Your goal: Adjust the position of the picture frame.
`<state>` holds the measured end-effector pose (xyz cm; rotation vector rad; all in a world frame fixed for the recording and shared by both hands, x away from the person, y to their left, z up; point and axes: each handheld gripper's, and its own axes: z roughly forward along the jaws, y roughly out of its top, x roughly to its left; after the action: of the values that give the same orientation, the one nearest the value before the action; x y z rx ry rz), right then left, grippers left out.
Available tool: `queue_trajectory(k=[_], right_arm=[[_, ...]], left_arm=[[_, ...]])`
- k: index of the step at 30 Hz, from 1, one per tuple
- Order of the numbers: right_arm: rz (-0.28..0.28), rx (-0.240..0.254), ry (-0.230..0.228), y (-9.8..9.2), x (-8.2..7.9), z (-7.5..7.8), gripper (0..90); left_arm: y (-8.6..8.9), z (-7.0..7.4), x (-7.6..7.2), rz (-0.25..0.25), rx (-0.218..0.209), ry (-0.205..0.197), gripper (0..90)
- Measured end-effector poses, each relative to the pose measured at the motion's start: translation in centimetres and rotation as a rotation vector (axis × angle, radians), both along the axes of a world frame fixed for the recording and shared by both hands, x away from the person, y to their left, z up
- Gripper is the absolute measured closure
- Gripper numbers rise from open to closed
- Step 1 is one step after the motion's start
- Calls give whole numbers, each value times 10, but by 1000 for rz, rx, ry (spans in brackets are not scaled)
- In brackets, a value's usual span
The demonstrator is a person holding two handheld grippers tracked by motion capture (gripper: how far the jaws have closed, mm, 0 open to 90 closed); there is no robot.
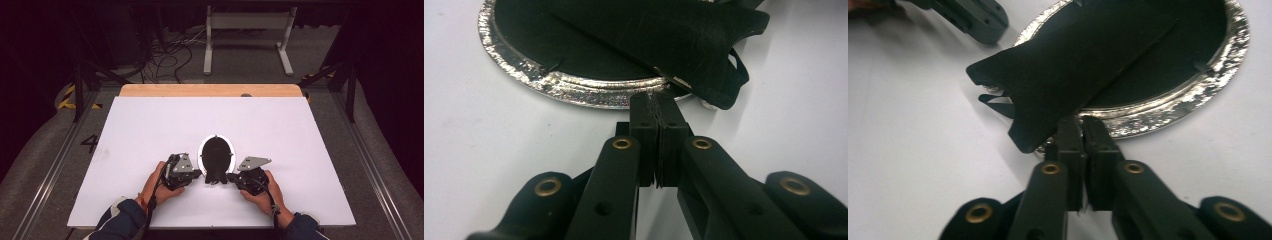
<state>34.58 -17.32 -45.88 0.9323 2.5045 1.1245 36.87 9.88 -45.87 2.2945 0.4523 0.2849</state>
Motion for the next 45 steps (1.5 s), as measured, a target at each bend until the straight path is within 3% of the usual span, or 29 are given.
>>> queue_trajectory(k=[6,9,11,14,21,25,27,28,32,38,39,40,41,45], right_arm=[[-6,50,-5,-15,2,9,876],[-3,42,-11,-20,1,9,868],[-4,34,-23,-26,0,11,858],[-15,32,-36,-32,0,14,819],[-14,26,-33,-37,-1,15,798],[11,28,-20,-36,0,15,727],[15,28,-21,-35,0,15,706],[22,36,-16,-35,-1,15,640],[22,47,-18,-36,-1,16,536],[-25,18,-109,-34,-6,22,182],[-40,26,-124,-35,-7,22,117],[-40,26,-124,-35,-7,22,117],[-31,34,-127,-36,-8,22,23],[-35,28,-121,-36,-8,21,29]], left_arm=[[13,3,0,18,-35,-15,851],[18,6,-1,29,-44,-28,836],[30,11,-4,47,-55,-50,826],[50,15,-8,107,-85,-46,830],[77,13,-16,138,-94,-40,736],[90,6,-31,167,-74,-47,664],[91,4,-35,172,-62,-55,563],[94,2,-41,186,-52,-64,490],[103,0,-47,192,-43,-68,392],[124,-2,-49,254,-88,-32,76],[127,-2,-49,258,-91,-29,48],[127,-2,-49,258,-91,-29,32],[130,-2,-50,262,-86,-34,32],[137,-4,-54,277,-88,-21,25]])
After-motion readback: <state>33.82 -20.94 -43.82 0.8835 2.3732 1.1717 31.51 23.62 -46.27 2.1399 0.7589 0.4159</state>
